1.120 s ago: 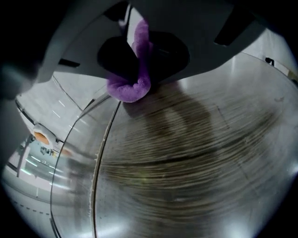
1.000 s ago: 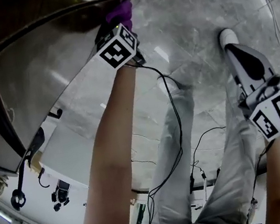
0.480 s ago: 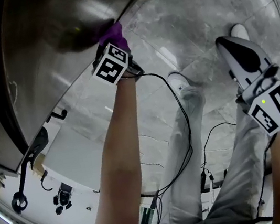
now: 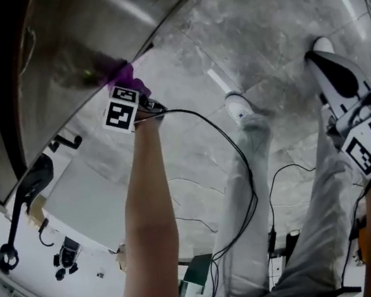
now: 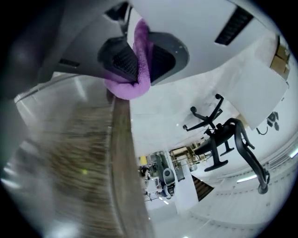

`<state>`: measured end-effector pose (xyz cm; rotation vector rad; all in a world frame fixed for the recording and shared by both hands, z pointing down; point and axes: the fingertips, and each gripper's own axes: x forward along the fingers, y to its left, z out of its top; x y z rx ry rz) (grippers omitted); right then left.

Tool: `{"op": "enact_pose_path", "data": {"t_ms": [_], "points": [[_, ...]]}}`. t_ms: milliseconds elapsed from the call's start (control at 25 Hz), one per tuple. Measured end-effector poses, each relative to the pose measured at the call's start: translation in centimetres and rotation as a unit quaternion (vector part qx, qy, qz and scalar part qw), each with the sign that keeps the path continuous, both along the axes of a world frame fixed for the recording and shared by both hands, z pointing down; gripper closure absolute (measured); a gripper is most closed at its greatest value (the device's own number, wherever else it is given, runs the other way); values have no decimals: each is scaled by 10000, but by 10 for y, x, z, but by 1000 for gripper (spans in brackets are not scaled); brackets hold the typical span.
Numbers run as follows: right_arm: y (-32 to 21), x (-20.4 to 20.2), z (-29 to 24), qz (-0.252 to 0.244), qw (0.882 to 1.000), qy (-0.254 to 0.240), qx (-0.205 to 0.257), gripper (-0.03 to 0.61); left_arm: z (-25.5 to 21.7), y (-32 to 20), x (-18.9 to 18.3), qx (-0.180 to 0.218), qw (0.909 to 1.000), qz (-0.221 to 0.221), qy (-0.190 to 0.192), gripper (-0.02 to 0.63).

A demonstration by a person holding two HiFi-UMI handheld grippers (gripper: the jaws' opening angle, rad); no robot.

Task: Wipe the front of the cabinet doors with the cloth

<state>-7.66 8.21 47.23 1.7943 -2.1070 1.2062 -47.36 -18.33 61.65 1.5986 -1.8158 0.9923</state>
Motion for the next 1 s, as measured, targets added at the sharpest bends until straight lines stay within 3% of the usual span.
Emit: {"op": "enact_pose_path", "data": {"t_ms": [160, 320, 480, 600, 720, 1000], "points": [[-1, -8, -8, -58, 9999, 124, 42, 552, -20, -10, -38, 282, 9992, -288, -31, 563], [-1, -26, -37, -94, 9996, 245, 114, 552, -55, -7, -65, 540, 9974, -431, 223, 563], [5, -45, -82, -181, 9993, 289, 122, 552, -111, 15, -61, 823, 9956, 62, 435, 563], [11, -56, -128, -3, 9999, -13, 140, 552, -173, 40, -54, 1005, 9919, 628, 455, 563], [14, -61, -176, 184, 9995, -176, 210, 552, -243, 64, -37, 1274, 9820, 1192, 718, 563], [33, -47, -271, 205, 9984, -35, 517, 552, -397, 138, 22, 2004, 9447, 2240, 1308, 563]]}}
